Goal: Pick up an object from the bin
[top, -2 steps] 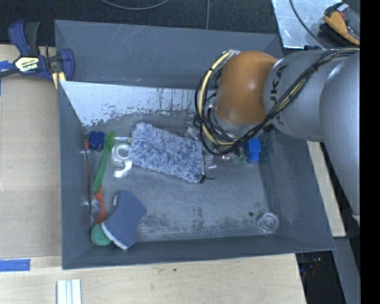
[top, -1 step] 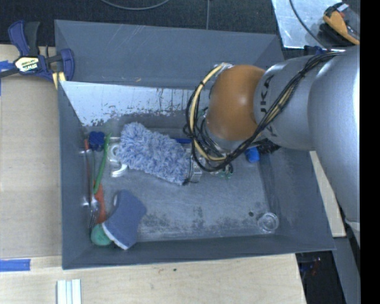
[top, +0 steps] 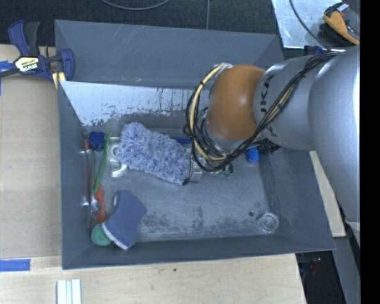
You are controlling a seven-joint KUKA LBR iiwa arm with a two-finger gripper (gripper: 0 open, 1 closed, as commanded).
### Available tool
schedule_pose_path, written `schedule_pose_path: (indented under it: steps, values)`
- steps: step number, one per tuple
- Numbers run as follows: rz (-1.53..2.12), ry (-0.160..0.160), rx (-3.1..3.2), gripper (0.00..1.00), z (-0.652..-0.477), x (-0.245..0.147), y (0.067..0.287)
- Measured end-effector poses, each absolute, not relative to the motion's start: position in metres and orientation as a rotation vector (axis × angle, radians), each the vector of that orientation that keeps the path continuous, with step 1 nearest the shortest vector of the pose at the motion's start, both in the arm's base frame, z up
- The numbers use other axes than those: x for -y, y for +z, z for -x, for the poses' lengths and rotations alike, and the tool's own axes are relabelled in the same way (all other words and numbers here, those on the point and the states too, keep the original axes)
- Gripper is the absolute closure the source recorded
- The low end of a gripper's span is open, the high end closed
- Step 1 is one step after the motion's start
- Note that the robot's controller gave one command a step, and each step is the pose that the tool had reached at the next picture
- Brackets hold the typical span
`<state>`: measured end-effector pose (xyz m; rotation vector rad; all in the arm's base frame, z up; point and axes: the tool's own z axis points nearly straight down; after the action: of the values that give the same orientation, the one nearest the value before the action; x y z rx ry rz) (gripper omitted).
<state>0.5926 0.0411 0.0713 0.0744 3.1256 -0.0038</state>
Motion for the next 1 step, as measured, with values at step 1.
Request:
schedule_pose_path:
  steps: [1]
  values:
    - [-0.074, -0.005, -3.137, 1.0, -0.5892, -0.0407, 0.0856]
